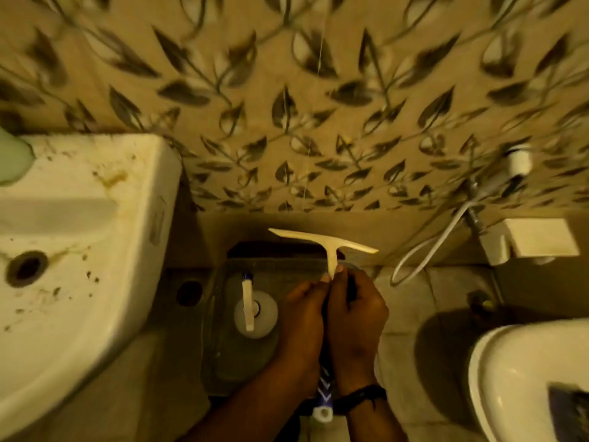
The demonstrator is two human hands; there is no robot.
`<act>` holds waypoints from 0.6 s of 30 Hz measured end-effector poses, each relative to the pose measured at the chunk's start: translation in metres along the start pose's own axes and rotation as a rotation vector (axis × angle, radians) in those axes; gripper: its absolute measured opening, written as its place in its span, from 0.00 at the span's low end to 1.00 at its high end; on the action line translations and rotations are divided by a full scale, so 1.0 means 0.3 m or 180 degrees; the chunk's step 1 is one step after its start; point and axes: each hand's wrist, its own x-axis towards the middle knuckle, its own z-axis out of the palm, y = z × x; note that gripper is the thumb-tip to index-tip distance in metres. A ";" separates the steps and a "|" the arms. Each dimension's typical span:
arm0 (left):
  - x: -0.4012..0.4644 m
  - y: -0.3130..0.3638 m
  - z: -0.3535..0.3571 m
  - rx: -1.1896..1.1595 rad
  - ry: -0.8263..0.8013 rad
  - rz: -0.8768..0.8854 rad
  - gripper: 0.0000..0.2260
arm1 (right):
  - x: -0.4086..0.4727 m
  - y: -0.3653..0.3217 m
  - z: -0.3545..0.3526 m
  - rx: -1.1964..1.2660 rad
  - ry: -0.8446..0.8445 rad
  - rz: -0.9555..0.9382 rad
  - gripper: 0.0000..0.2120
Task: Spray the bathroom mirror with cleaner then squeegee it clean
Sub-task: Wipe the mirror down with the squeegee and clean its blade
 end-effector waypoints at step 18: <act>-0.687 1.116 -0.065 -0.0077 -0.0564 0.2459 0.11 | 0.018 -1.272 -0.211 0.1094 0.0145 -0.2226 0.12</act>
